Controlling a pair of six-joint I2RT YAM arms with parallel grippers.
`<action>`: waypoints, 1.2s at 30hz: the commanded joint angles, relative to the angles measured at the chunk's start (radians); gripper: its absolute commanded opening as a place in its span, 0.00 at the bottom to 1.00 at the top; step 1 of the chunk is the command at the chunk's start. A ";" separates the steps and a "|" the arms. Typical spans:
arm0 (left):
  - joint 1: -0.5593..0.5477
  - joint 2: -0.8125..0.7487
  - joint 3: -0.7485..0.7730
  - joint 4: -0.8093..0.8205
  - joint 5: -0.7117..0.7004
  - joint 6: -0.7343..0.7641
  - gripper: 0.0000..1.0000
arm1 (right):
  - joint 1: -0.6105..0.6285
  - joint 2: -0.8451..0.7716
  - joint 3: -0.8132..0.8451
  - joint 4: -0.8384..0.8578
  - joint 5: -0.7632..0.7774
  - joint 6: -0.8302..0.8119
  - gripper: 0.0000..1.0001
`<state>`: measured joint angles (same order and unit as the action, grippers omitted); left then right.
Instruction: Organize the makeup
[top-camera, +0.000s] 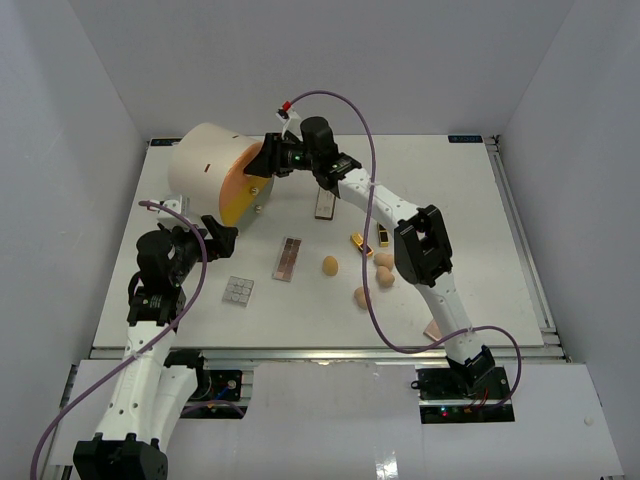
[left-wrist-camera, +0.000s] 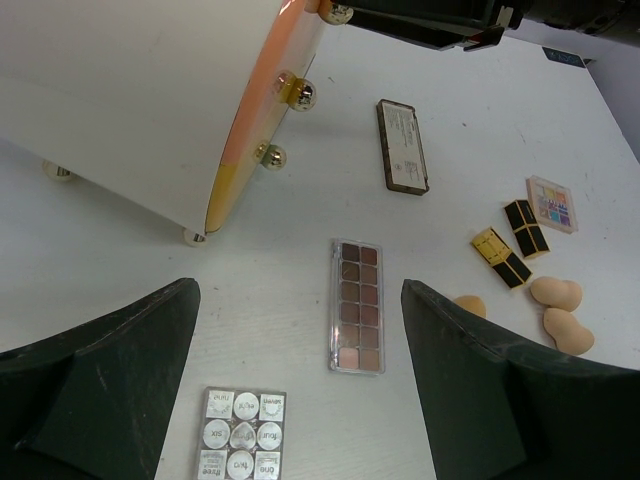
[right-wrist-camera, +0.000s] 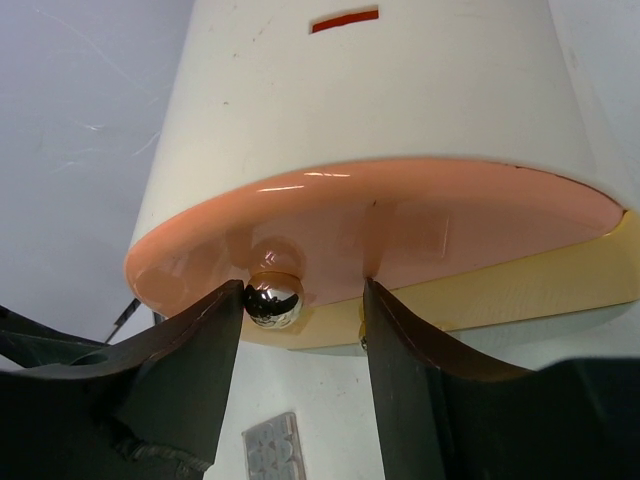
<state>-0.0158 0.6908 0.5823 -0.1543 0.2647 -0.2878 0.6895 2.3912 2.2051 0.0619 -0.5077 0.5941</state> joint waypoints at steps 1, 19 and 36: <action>-0.004 -0.016 0.016 0.000 -0.016 0.009 0.93 | 0.005 0.017 0.051 0.067 -0.018 0.016 0.55; -0.004 -0.018 0.017 0.000 -0.005 0.011 0.93 | 0.003 -0.043 -0.032 0.064 -0.035 0.006 0.15; -0.004 -0.076 0.012 0.009 -0.020 0.006 0.93 | -0.073 -0.426 -0.607 0.171 -0.091 -0.084 0.12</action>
<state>-0.0158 0.6464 0.5823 -0.1570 0.2591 -0.2852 0.6336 2.0774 1.7335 0.1608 -0.5827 0.5561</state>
